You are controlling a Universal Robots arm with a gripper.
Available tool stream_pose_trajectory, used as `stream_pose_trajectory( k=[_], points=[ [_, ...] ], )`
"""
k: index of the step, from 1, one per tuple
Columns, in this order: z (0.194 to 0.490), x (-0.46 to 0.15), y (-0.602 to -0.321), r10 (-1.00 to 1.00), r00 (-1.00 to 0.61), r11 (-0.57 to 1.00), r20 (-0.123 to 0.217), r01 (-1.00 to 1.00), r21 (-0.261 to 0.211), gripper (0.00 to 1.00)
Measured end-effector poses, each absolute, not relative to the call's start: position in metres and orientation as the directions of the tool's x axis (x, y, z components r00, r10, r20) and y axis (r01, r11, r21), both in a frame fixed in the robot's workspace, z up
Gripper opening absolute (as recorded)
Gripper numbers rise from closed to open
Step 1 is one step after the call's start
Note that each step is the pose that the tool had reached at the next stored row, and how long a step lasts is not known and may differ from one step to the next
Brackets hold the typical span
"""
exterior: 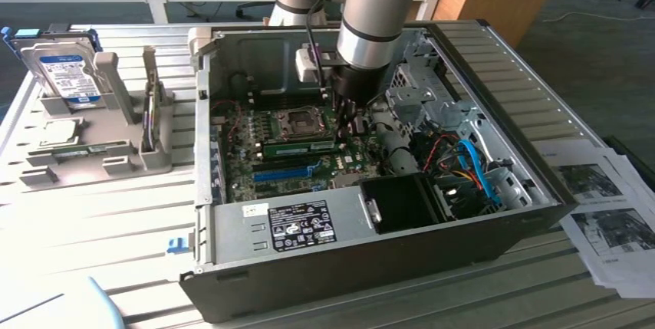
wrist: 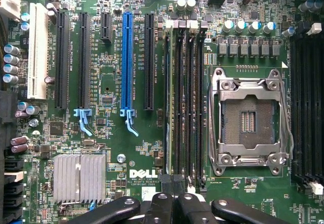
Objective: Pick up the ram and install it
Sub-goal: 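Press down the ram until it locks into place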
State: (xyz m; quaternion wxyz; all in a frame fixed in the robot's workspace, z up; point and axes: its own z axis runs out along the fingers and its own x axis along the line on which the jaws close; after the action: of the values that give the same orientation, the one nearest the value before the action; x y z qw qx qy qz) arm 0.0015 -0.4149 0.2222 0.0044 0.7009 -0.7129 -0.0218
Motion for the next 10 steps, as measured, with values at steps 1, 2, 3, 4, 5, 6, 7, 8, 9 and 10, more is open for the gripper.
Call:
stream_pose_trajectory(
  k=[1,2,3,4,5,6,7,8,9,10],
  points=[
    [0.2222,0.0016,-0.4149,-1.000,-0.017,0.016,-0.025,-0.999,0.037,0.09],
    [0.2225,0.0016,-0.4148,-1.000,-0.017,0.016,-0.025,-0.999,0.037,0.09],
    [0.2230,0.0017,-0.4148,-1.000,-0.017,0.016,-0.025,-0.999,0.037,0.09],
    [0.2238,0.0018,-0.4148,-1.000,-0.017,0.016,-0.025,-0.999,0.037,0.09],
    [0.2251,0.0018,-0.4149,-1.000,-0.017,0.016,-0.025,-0.999,0.037,0.09],
    [0.2262,0.0019,-0.4149,-1.000,-0.017,0.016,-0.025,-0.999,0.037,0.09],
    [0.2274,0.0019,-0.4149,-1.000,-0.017,0.016,-0.025,-0.999,0.037,0.09],
    [0.2286,0.0020,-0.4149,-1.000,-0.017,0.016,-0.024,-0.999,0.037,0.09],
    [0.2299,0.0020,-0.4149,-1.000,-0.017,0.016,-0.024,-0.999,0.037,0.09],
    [0.2311,0.0021,-0.4149,-1.000,-0.017,0.016,-0.025,-0.999,0.037,0.09]
  ],
)
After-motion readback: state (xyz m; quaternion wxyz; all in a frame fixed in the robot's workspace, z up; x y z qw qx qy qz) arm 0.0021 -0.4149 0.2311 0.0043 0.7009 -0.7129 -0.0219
